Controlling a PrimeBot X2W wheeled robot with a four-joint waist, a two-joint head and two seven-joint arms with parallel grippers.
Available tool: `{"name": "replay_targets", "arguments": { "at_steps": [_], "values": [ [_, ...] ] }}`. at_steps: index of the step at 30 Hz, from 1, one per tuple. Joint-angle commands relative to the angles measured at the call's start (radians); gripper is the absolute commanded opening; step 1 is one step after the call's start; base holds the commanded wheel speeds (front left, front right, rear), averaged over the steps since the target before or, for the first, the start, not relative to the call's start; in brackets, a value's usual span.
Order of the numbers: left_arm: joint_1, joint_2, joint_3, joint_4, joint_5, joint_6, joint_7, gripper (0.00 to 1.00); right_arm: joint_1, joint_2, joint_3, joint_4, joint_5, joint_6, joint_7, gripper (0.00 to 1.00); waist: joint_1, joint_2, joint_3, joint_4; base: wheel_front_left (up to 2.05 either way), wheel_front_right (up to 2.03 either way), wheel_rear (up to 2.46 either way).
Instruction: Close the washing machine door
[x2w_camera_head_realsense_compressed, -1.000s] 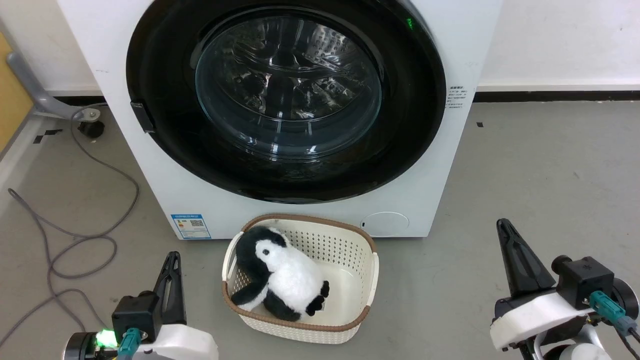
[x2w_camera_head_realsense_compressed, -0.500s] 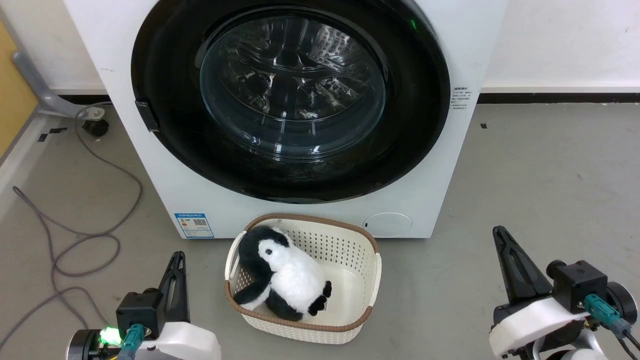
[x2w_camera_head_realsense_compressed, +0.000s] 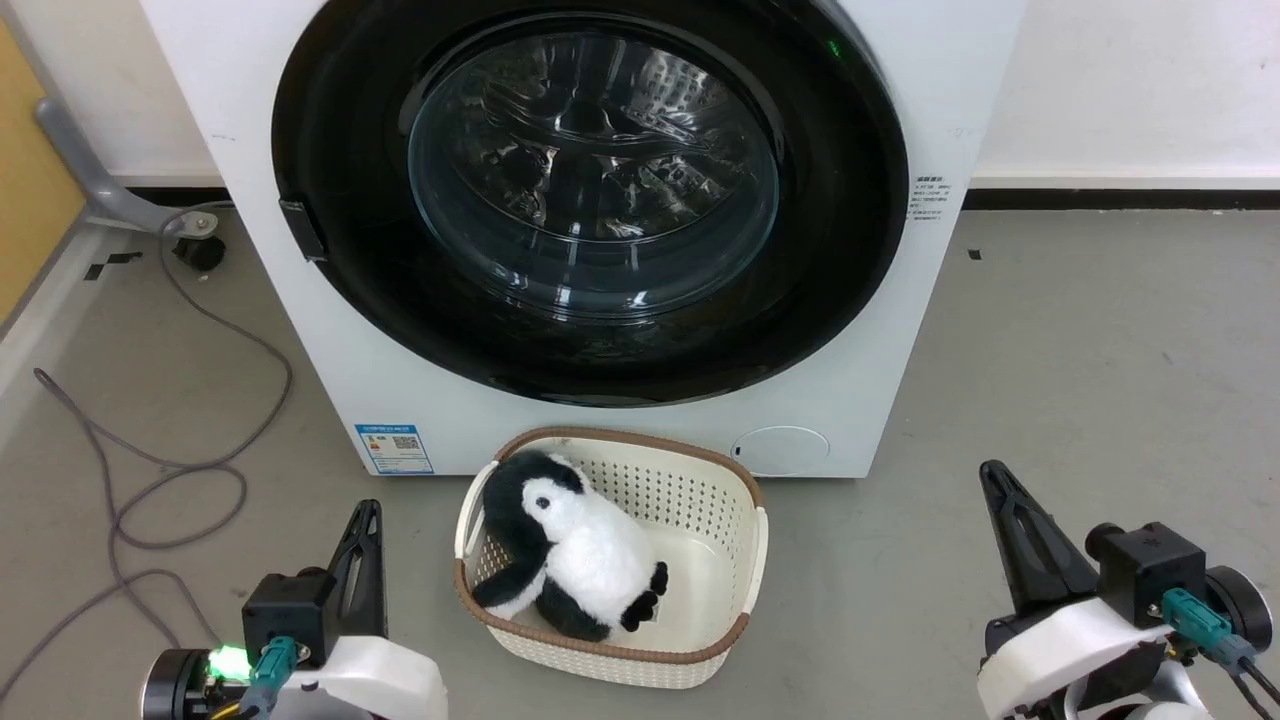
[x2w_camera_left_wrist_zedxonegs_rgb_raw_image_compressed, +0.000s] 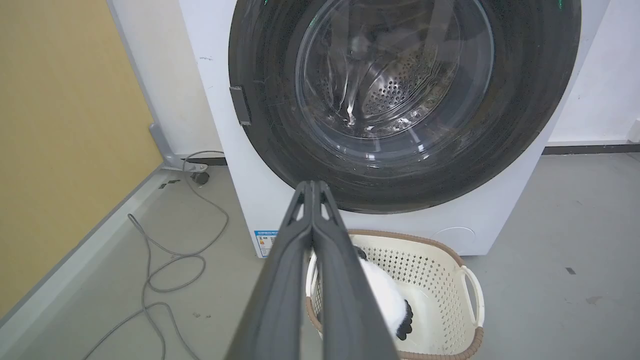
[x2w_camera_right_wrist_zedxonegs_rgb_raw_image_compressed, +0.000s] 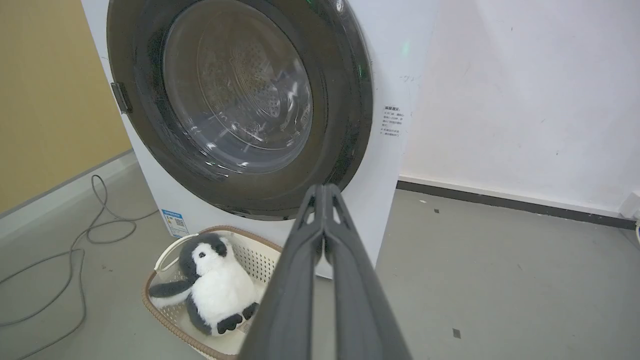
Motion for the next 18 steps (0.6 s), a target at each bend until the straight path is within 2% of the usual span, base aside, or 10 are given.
{"name": "replay_targets", "arguments": {
  "at_steps": [1,18],
  "values": [
    [-0.015,-0.002,0.000,-0.003,0.004,-0.006,0.007,0.00,0.020,0.005,0.001,-0.009,-0.006,-0.001,0.006,0.00,-0.0001,0.0000,0.000,0.001,0.00,0.00,0.00],
    [-0.024,-0.006,0.000,-0.004,0.009,-0.028,0.040,0.00,0.035,0.006,0.003,-0.022,-0.022,-0.001,0.039,0.00,-0.0001,0.0000,-0.001,0.012,0.00,0.00,0.00]
  ]
}}
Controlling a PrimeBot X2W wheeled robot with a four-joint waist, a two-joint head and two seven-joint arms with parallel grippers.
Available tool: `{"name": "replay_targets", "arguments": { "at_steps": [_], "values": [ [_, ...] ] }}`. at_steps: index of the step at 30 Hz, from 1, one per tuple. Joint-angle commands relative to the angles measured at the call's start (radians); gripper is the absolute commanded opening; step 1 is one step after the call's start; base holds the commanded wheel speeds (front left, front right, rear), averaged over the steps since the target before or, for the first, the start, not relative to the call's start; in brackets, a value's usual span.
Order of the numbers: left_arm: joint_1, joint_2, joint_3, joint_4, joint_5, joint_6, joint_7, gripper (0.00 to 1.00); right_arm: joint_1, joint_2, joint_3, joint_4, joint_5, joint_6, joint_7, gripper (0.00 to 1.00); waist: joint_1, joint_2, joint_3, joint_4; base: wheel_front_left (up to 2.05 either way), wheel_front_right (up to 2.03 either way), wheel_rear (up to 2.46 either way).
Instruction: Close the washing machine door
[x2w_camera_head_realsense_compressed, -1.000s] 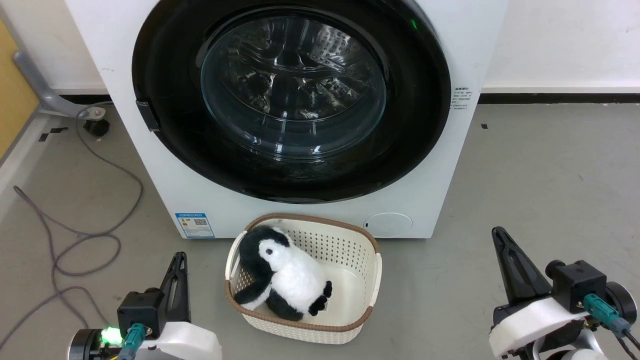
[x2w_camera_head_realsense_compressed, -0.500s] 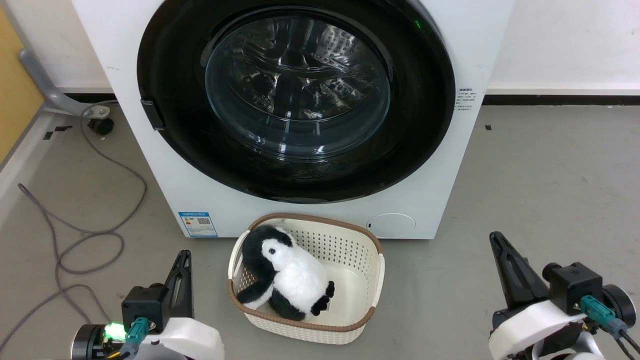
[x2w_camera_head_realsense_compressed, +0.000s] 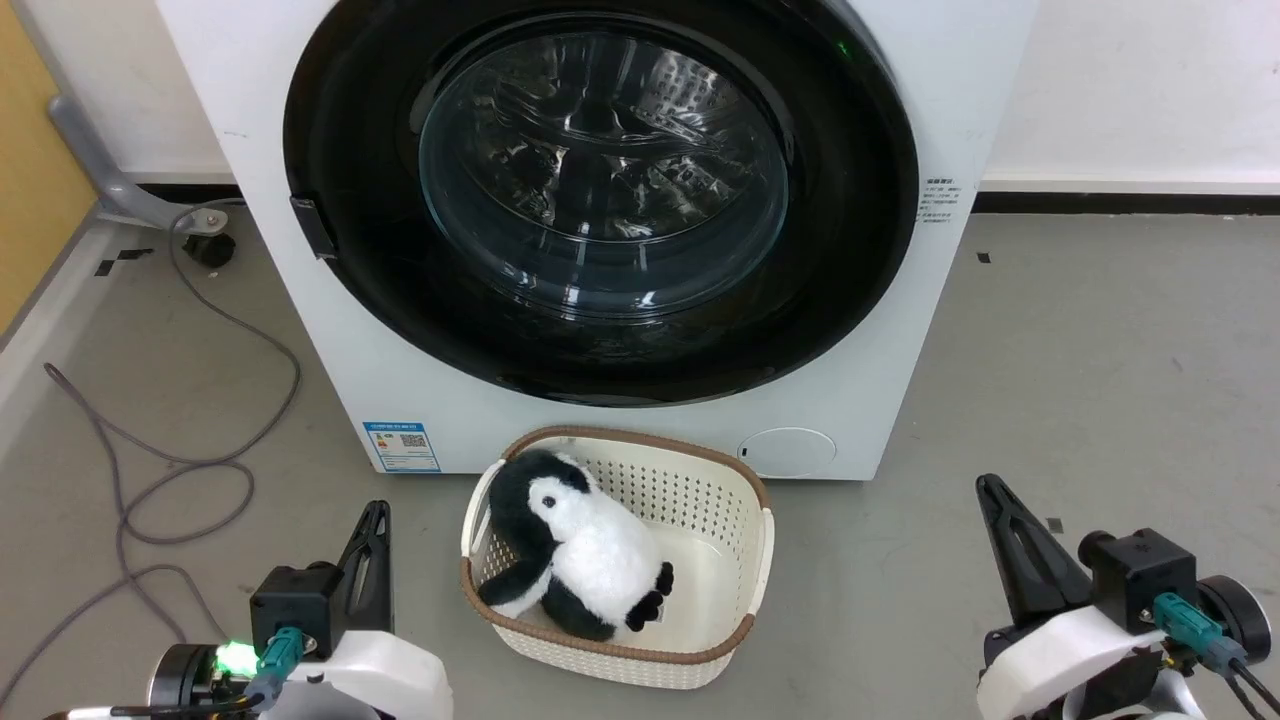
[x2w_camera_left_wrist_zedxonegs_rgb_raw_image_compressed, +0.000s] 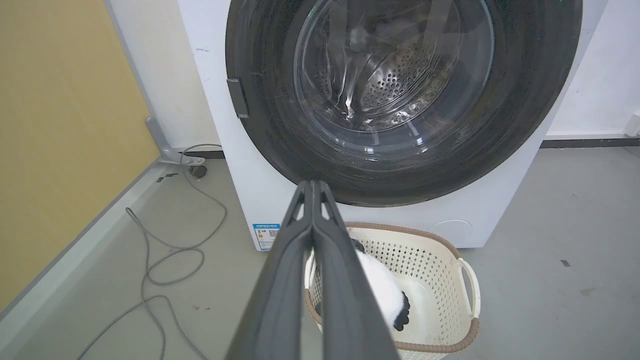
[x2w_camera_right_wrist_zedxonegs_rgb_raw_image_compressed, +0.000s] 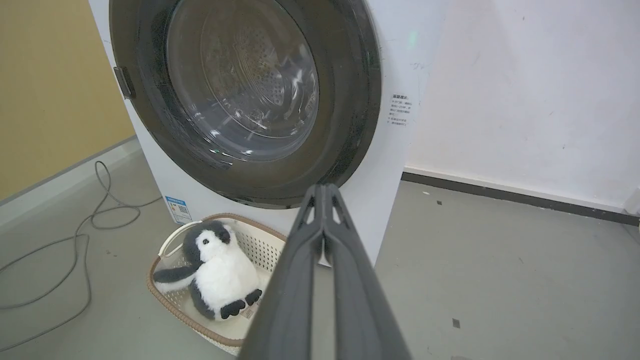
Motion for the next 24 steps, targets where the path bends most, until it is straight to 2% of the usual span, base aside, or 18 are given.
{"name": "replay_targets", "arguments": {
  "at_steps": [1,24],
  "values": [
    [-0.018,-0.002,-0.001,-0.004,0.009,-0.008,0.009,0.00,0.019,0.005,0.001,-0.009,-0.012,-0.001,0.005,0.00,0.0000,0.0000,0.000,0.001,0.00,0.00,0.00],
    [-0.020,-0.003,-0.001,-0.004,0.010,-0.013,0.016,0.00,0.022,0.005,0.001,-0.012,-0.015,-0.001,0.013,0.00,0.0000,0.0000,0.000,0.003,0.00,0.00,0.00]
  ]
}}
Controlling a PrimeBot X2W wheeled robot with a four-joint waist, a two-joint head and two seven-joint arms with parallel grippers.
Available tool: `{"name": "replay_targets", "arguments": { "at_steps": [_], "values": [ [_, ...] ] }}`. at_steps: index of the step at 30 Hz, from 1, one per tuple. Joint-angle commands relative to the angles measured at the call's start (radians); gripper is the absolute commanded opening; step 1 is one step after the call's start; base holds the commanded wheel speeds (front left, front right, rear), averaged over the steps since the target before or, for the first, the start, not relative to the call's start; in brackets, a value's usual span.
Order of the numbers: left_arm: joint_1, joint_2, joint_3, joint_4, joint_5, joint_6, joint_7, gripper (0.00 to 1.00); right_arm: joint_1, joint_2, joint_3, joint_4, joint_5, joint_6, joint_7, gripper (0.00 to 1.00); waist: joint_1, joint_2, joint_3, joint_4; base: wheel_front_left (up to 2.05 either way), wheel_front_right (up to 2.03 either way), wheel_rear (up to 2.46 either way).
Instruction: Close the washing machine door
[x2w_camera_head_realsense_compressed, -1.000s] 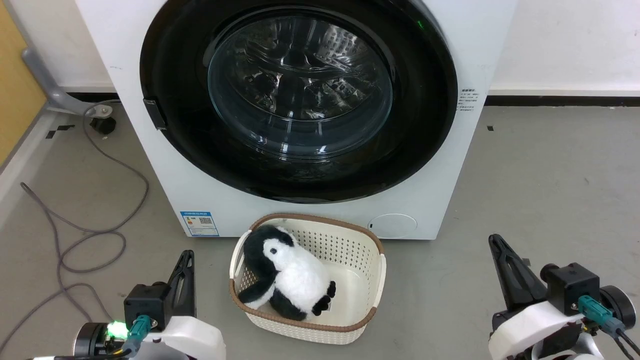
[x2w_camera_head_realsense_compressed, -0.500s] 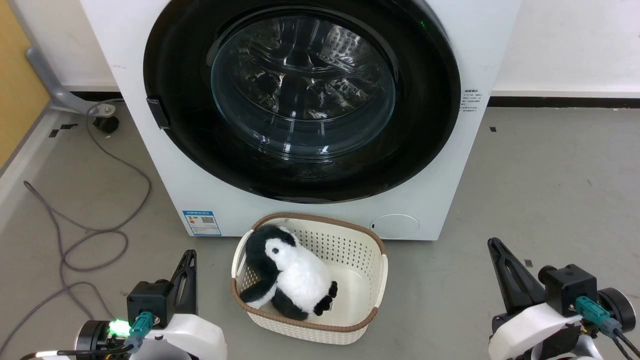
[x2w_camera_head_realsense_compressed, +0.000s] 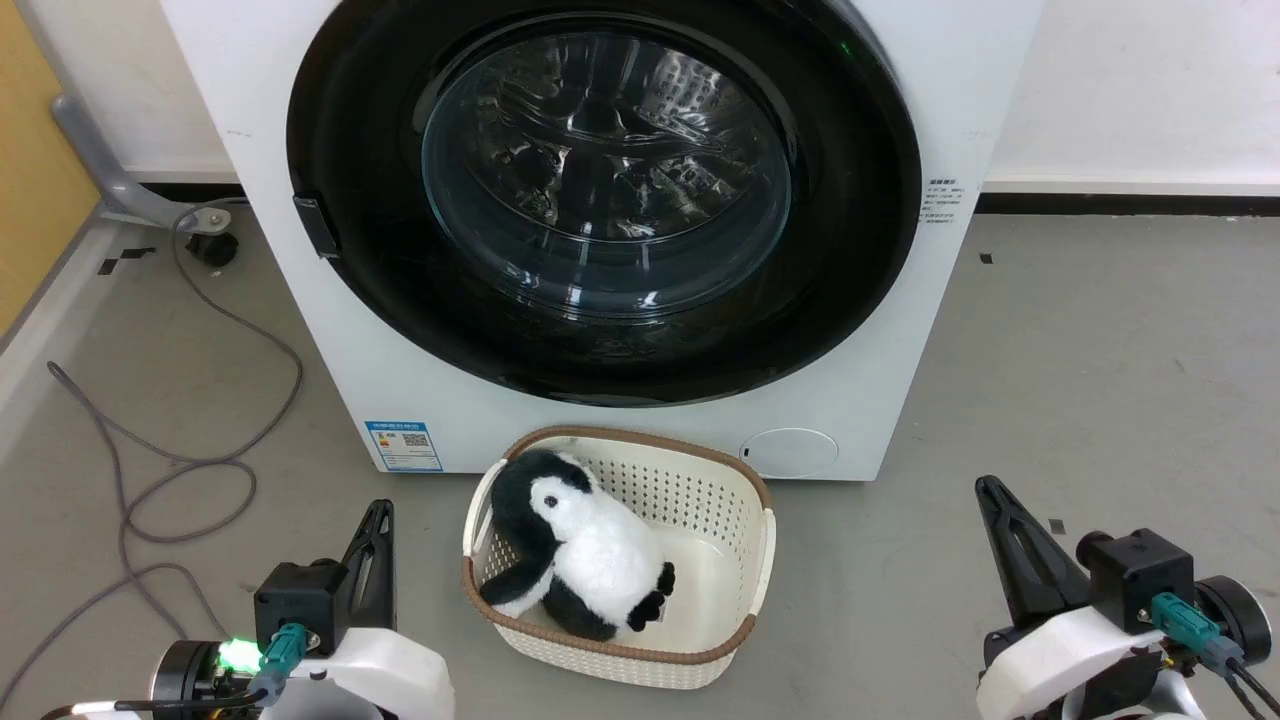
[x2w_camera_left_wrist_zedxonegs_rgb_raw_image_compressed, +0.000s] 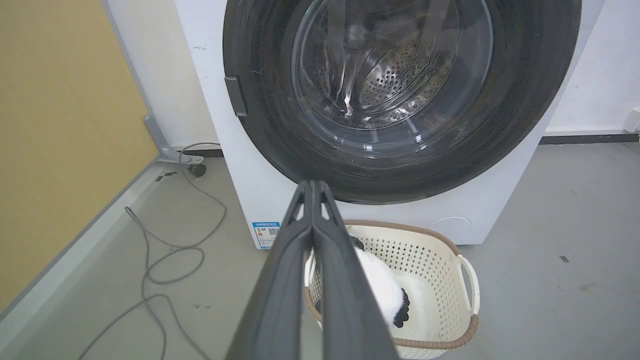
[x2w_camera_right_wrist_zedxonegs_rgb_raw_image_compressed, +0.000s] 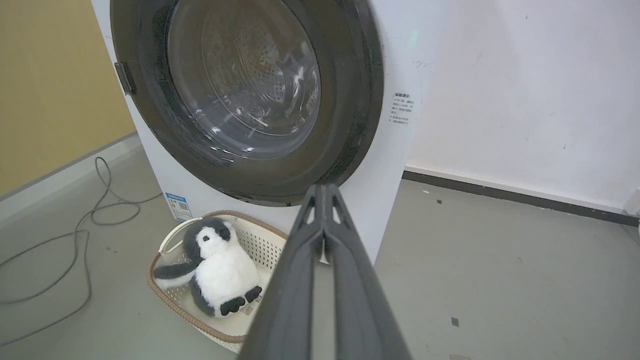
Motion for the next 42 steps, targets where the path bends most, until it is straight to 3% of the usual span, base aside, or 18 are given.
{"name": "replay_targets", "arguments": {
  "at_steps": [1,42],
  "values": [
    [-0.015,-0.001,0.000,-0.004,0.003,-0.004,0.000,0.00,0.017,0.005,0.001,-0.005,-0.008,-0.001,0.001,0.00,0.0000,0.0000,0.000,0.000,0.00,0.00,0.00],
    [-0.015,-0.001,0.000,-0.004,0.003,-0.004,0.000,0.00,0.017,0.005,0.001,-0.005,-0.008,-0.001,0.001,0.00,0.0000,0.0000,0.000,0.000,0.00,0.00,0.00]
  ]
}}
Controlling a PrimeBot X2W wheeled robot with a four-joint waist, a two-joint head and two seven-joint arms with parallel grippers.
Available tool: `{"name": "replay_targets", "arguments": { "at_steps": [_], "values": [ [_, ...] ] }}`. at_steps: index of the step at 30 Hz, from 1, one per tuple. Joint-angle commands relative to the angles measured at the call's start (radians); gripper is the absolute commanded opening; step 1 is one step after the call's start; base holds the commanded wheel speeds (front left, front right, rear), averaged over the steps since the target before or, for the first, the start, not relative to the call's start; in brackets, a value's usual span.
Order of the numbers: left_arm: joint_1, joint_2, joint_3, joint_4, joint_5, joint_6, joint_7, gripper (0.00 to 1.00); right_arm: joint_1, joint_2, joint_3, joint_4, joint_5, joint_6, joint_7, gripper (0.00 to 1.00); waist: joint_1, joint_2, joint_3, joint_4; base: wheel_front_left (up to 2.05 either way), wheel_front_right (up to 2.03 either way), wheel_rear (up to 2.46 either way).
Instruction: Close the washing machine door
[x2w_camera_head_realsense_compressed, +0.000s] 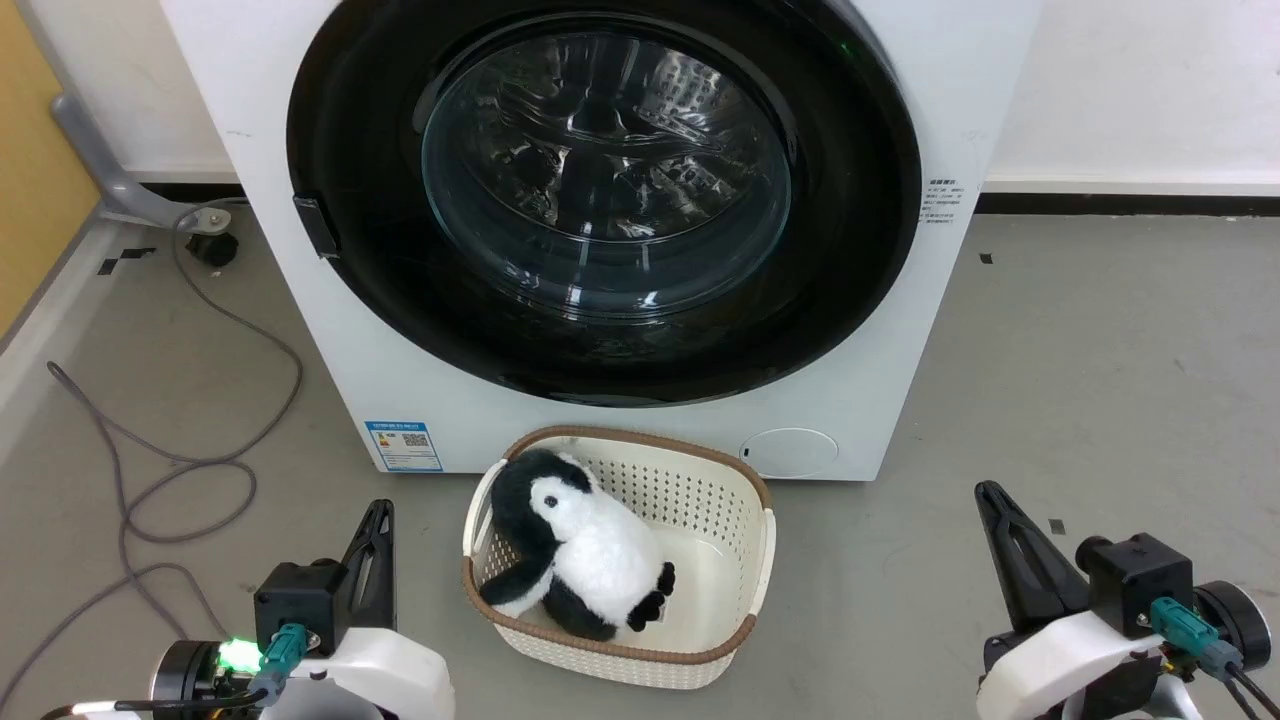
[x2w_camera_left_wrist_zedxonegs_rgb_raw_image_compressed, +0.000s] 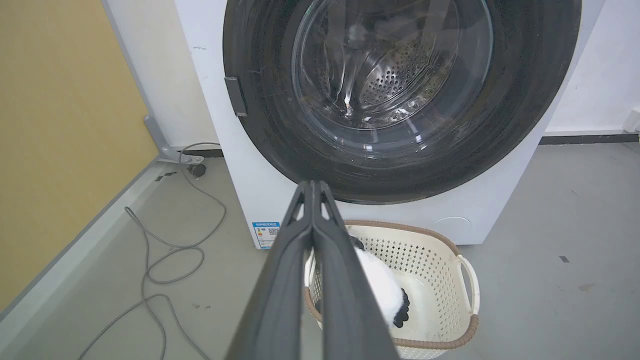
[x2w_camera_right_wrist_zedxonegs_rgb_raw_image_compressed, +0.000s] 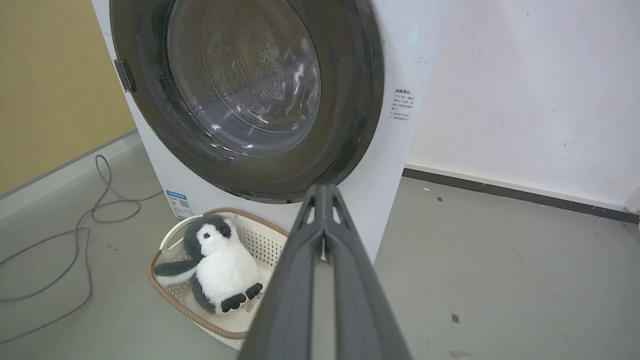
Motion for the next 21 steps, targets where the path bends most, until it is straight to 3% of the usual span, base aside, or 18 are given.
{"name": "replay_targets", "arguments": {
  "at_steps": [1,21],
  "values": [
    [-0.015,0.000,-0.001,-0.004,0.003,-0.004,0.000,0.00,0.010,0.005,0.000,-0.005,-0.008,-0.001,0.000,0.00,0.0000,-0.0001,0.000,0.000,0.00,0.00,0.00],
    [-0.015,0.000,-0.001,-0.004,0.003,-0.004,0.000,0.00,0.010,0.005,0.000,-0.005,-0.008,-0.001,0.000,0.00,0.0000,-0.0001,0.000,0.000,0.00,0.00,0.00]
  ]
}}
